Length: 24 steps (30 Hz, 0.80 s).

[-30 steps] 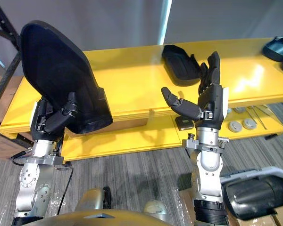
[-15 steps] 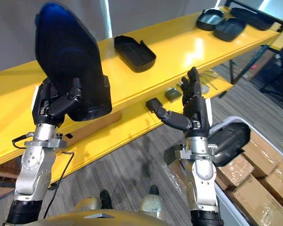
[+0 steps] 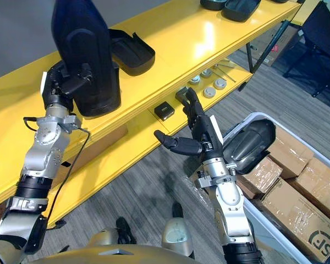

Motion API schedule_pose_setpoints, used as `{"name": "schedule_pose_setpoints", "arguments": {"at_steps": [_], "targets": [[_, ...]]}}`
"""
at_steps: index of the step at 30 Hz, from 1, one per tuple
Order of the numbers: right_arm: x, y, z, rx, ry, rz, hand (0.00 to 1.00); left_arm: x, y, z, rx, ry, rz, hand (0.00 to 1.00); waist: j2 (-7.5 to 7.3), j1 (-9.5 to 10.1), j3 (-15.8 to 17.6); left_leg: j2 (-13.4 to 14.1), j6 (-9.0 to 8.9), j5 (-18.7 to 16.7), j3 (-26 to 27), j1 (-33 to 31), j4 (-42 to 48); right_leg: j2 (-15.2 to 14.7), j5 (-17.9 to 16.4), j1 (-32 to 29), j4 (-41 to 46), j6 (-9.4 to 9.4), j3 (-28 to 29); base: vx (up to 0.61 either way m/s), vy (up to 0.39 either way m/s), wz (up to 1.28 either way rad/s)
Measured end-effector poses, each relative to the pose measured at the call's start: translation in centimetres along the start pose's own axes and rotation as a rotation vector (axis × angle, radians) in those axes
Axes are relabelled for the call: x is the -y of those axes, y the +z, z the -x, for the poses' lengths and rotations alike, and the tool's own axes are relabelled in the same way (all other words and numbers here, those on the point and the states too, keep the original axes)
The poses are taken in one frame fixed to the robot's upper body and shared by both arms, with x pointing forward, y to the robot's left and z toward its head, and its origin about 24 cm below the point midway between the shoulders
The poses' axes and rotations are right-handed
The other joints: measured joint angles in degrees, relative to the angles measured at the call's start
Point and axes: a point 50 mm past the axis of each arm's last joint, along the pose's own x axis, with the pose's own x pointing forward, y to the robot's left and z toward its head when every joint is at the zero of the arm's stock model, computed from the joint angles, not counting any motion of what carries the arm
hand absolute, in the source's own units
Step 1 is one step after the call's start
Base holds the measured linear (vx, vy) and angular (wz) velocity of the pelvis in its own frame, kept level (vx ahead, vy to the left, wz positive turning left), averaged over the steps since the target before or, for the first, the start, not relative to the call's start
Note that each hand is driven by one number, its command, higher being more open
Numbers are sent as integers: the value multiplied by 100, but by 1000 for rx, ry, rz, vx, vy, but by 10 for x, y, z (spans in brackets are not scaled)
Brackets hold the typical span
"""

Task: Walk over and take three plastic housings, then place them on the shelf

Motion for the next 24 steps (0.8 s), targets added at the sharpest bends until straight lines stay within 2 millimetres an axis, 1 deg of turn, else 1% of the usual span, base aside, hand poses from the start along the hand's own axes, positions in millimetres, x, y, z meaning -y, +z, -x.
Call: {"name": "schedule_pose_setpoints", "arguments": {"at_steps": [1,5,7,11,13,15,17,20,21,24], "targets": [[-1,0,-1,3,9,-2,100,-2,2,-3,1,16,13,0,9,1,53,0,3,6,0,5,2,0,-4,-32,23,-4,6,-96,18,-6],[-11,-3,-3,-19,64,-20,100,-19,12,-15,5,117,41,0,18,25,218,-4,-4,20,52,-24,6,-3,-22,-143,90,-25,95,-70,13,-8],[-12,-4,-3,-26,74,-15,100,-24,18,-19,16,139,42,0,10,34,253,-10,9,36,57,-114,24,-15,-34,-246,135,-44,109,-43,18,-1],[-10,-2,-5,-26,89,7,100,-36,29,-24,36,184,88,0,-40,40,482,-29,33,67,57,-141,23,-32,-7,-286,170,0,120,-8,5,0],[-14,1,-10,-9,99,4,100,-44,33,-28,34,208,124,0,-42,42,574,-48,59,108,39,-237,22,-47,-2,-368,236,7,123,0,13,7],[-17,3,-15,1,104,1,100,-44,34,-32,27,219,149,0,-61,78,695,-56,75,132,11,-258,17,-51,1,-376,249,11,110,-19,14,9],[-20,4,-20,6,115,-2,100,-48,31,-33,10,232,146,0,-92,91,744,-63,77,150,2,-311,12,-55,2,-442,273,11,110,-36,12,4],[-25,10,-28,38,122,-3,100,-53,25,-34,-21,265,162,0,-152,95,962,-74,88,169,0,-331,15,-68,-4,-497,345,7,119,-27,12,0],[-25,12,-30,50,115,-2,100,-49,34,-37,16,257,173,100,-177,124,1044,-78,95,189,-1,-368,17,-72,-3,-536,376,7,122,-50,14,3],[-28,16,-38,64,113,-4,100,-48,45,-42,43,272,155,100,-213,136,1118,-74,103,227,-5,-507,37,-75,-4,-716,480,3,135,-44,5,2]]}}
